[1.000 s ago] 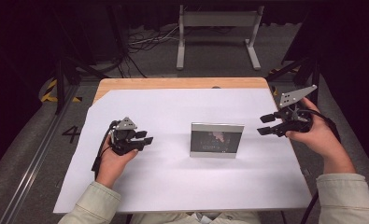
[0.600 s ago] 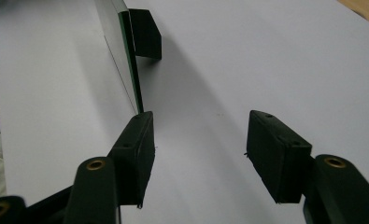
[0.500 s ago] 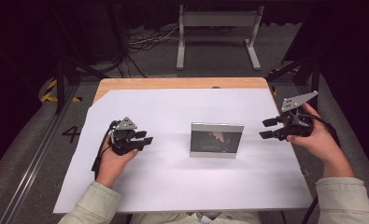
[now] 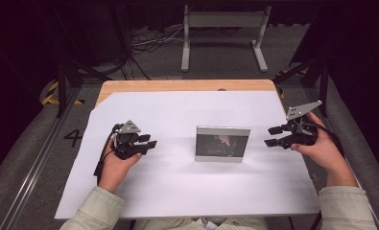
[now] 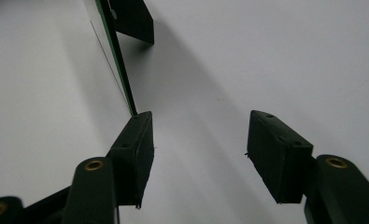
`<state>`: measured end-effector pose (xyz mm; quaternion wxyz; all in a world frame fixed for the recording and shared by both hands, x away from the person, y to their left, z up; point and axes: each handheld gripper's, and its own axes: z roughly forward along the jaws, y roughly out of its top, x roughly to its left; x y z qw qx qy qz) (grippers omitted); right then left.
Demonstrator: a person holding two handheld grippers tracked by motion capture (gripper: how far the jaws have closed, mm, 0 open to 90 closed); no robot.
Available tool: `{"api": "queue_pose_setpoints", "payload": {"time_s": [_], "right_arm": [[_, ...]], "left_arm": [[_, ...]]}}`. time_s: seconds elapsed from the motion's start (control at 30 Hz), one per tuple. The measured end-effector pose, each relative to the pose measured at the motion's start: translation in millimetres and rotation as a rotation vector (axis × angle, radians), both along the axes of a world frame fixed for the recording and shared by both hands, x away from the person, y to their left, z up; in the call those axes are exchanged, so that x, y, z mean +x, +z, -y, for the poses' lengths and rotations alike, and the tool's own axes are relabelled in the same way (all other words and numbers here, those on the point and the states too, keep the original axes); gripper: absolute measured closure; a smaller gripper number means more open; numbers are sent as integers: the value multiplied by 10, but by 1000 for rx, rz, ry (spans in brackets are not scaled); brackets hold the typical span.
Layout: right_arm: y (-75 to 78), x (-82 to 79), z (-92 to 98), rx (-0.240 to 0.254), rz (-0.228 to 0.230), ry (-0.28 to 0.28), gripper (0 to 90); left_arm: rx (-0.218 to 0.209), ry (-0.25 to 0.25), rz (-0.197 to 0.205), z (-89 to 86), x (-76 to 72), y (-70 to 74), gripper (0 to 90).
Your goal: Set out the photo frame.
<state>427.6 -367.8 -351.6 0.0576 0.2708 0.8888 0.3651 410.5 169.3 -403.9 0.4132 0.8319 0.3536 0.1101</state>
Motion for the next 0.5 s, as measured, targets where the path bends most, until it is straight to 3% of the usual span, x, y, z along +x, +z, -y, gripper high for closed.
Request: {"api": "queue_pose_setpoints", "payload": {"time_s": [0.5], "right_arm": [[-86, -24, -24, 63, 41, -12, 417]], "left_arm": [[-7, -1, 7, -15, 3, 3, 601]]}}
